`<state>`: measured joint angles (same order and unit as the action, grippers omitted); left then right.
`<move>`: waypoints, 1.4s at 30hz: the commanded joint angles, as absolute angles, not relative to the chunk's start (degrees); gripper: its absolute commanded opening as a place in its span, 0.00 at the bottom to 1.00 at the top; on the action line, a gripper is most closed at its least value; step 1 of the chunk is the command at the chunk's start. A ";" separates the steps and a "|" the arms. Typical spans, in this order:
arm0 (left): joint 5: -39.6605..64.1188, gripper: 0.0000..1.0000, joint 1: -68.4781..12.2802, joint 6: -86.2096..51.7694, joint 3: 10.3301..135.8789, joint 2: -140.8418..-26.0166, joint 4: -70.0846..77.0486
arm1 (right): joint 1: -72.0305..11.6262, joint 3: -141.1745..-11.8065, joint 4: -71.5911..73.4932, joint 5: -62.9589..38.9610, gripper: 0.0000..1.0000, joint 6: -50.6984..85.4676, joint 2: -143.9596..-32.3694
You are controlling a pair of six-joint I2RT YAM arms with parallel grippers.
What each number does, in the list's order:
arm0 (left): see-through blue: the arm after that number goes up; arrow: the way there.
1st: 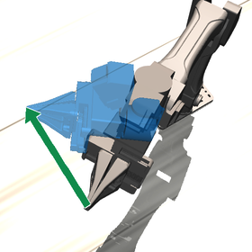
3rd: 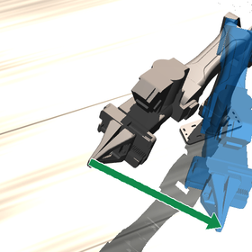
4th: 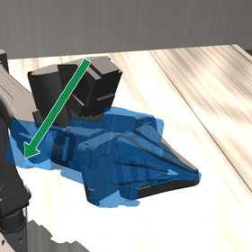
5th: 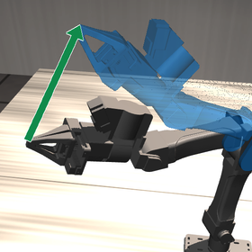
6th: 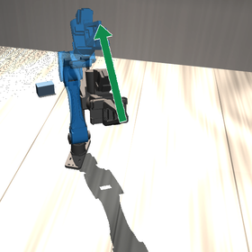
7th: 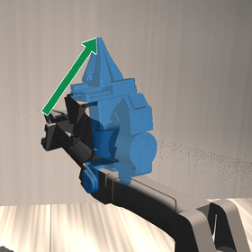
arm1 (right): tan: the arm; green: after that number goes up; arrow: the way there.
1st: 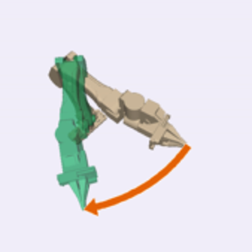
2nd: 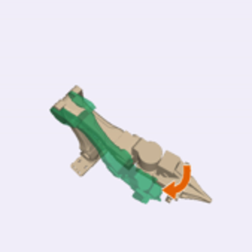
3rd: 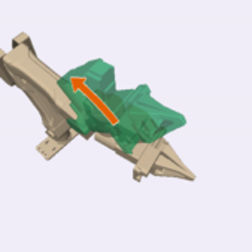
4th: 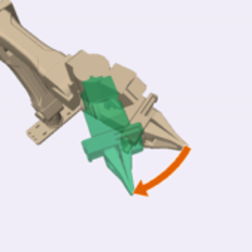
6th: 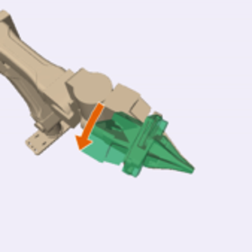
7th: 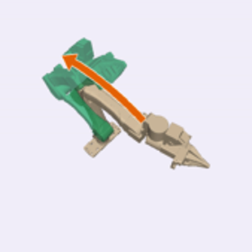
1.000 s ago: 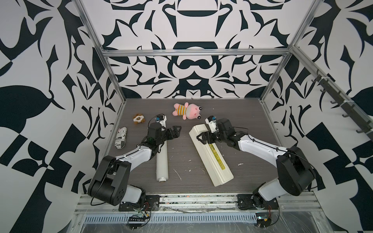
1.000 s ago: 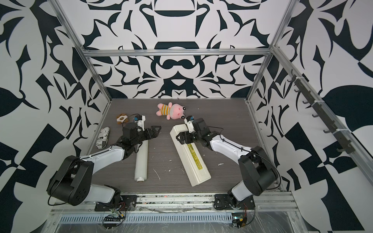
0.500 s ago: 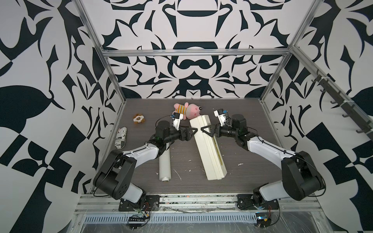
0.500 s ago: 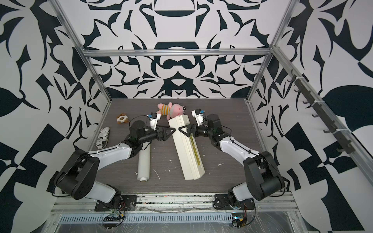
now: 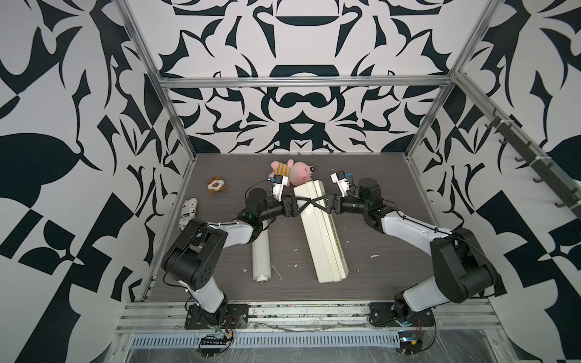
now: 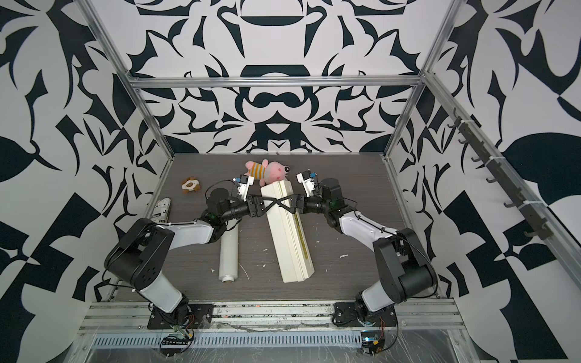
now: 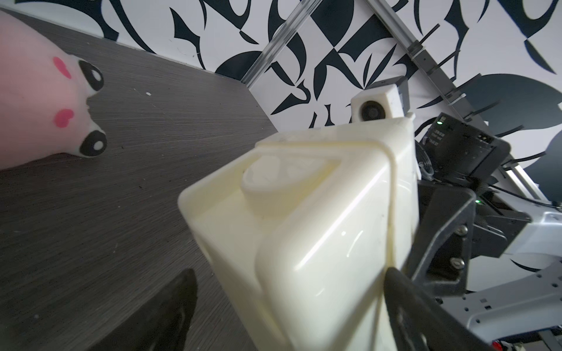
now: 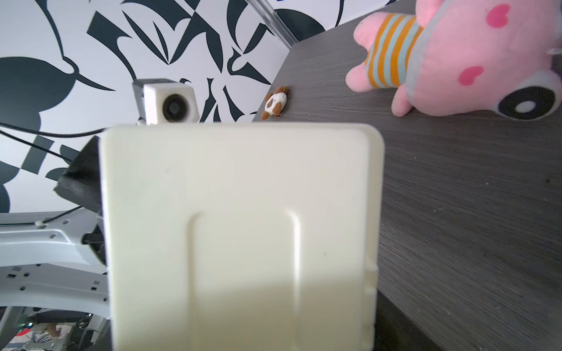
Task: Put plastic wrap rolls into dispensers
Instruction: Open the lid of the plastic wrap cutting box.
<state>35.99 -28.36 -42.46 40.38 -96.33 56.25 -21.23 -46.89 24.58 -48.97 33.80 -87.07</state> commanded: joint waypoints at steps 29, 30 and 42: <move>41.57 0.58 -28.65 -55.41 43.08 -94.93 67.26 | -23.82 -50.06 38.93 -59.57 0.95 43.67 -87.46; 41.66 0.57 -28.65 -55.38 43.08 -95.03 67.36 | -23.77 -50.15 39.12 -59.37 0.93 43.94 -87.85; 43.33 0.46 -25.38 -61.43 41.27 -95.74 74.80 | -23.64 -48.66 60.32 -67.11 0.76 58.45 -92.54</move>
<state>45.39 -26.52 -60.90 41.52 -96.42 71.18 -22.57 -47.81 53.06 -61.82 53.01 -93.84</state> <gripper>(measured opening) 0.872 0.872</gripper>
